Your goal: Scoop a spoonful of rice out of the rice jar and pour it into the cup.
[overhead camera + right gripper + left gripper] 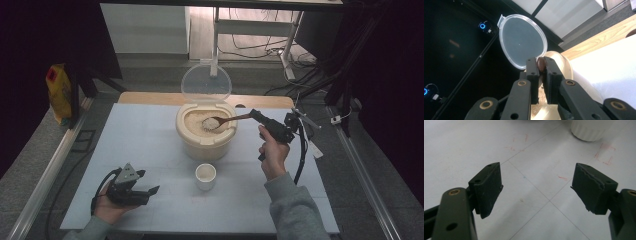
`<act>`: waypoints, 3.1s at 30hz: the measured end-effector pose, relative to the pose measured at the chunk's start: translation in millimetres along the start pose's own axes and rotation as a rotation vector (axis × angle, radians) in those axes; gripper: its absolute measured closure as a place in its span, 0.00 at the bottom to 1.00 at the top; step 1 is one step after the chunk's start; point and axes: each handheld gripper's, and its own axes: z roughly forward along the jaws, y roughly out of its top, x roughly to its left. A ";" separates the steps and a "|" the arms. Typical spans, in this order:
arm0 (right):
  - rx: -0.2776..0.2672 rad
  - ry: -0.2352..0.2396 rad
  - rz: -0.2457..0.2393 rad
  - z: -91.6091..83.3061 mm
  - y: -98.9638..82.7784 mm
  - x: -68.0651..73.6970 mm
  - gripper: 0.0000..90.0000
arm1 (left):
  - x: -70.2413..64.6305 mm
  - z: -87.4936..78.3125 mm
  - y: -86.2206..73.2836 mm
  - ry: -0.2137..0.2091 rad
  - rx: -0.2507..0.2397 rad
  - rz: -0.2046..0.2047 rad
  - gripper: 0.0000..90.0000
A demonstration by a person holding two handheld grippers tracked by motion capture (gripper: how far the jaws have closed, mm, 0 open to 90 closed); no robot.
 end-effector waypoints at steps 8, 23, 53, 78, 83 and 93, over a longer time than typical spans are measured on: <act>0.005 0.002 0.001 -1.6 0.1 0.3 0.92 | -0.1 0.3 0.2 0.001 0.002 0.002 0.26; 0.004 0.024 0.020 -10.6 3.8 1.0 0.92 | -0.1 0.8 0.3 0.001 0.002 0.000 0.26; 0.077 0.095 0.060 -40.6 -7.9 6.5 0.92 | 0.4 1.8 0.9 0.008 0.005 -0.003 0.26; 0.152 0.117 0.059 -49.7 -30.8 -5.4 0.92 | 0.6 2.5 0.6 0.009 0.012 -0.004 0.26; 0.172 0.108 0.054 -49.6 -35.1 -9.7 0.92 | 0.7 2.3 0.4 0.011 0.011 -0.004 0.26; 0.215 0.074 0.017 -46.1 -42.3 -16.9 0.92 | 0.9 2.9 0.1 0.009 0.012 -0.004 0.26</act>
